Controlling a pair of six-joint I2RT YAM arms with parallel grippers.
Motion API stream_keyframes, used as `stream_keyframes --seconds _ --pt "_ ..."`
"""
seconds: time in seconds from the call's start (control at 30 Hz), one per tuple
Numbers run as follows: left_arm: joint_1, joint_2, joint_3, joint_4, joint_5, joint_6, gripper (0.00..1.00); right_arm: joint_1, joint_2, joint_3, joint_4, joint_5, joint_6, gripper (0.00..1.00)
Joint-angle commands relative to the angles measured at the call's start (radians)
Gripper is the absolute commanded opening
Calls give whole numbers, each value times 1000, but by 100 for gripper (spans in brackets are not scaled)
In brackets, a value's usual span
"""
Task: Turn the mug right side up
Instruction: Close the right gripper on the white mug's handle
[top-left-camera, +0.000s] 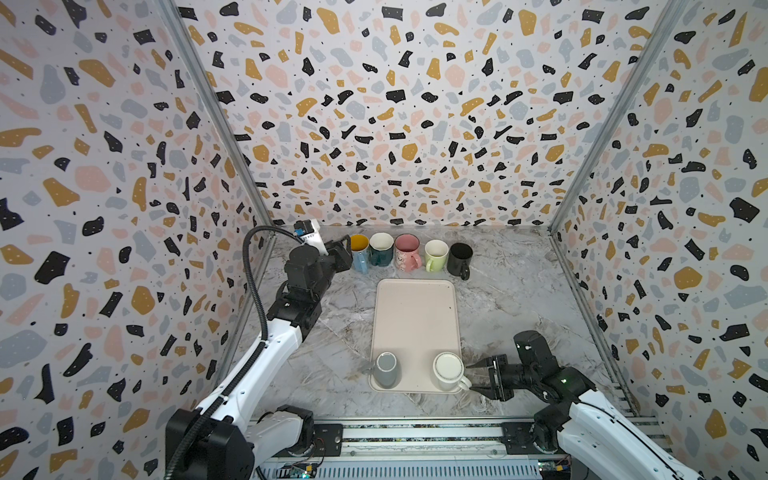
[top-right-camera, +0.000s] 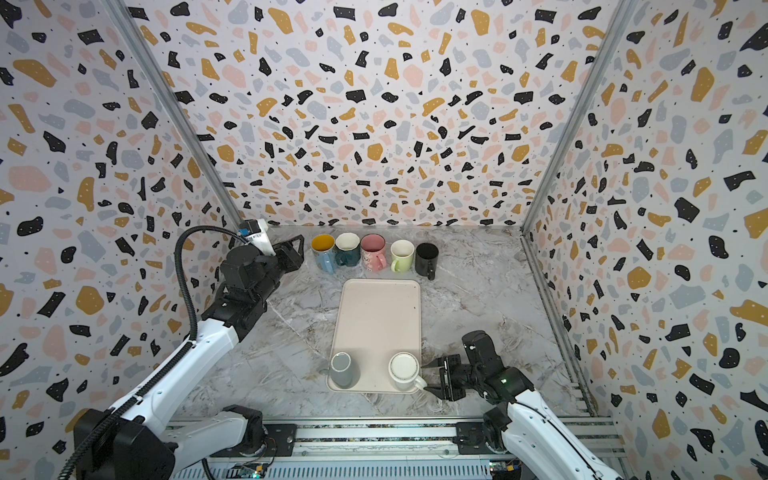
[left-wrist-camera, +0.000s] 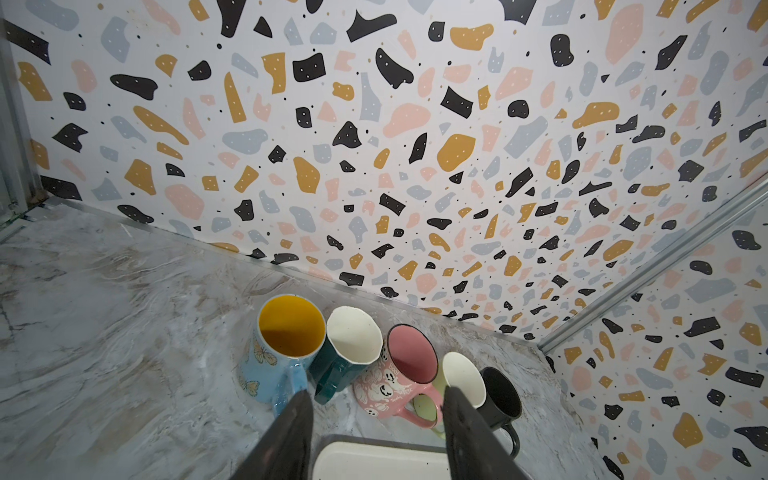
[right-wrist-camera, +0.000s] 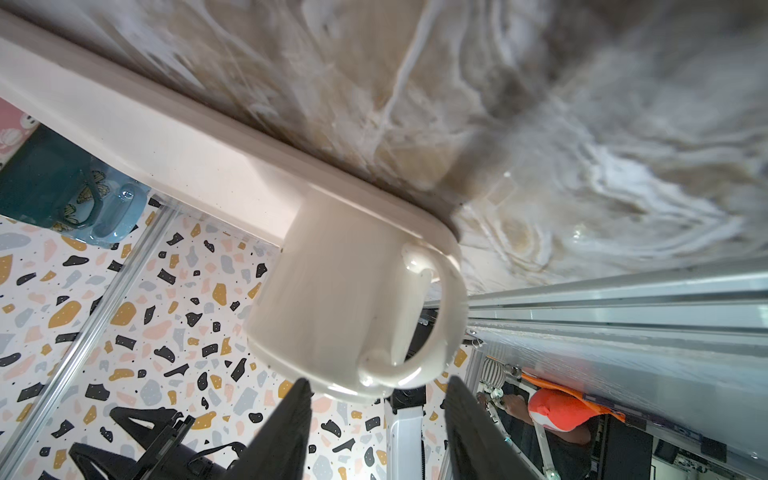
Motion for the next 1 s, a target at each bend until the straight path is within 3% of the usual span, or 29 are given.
stream_keyframes --seconds 0.0,0.53,0.97 --pt "6 3 21 24 -12 23 52 28 16 -12 58 18 46 53" --pt "5 3 17 13 -31 40 53 57 92 -68 276 84 153 46" --pt "6 4 14 10 -44 48 53 44 225 -42 390 35 147 47"
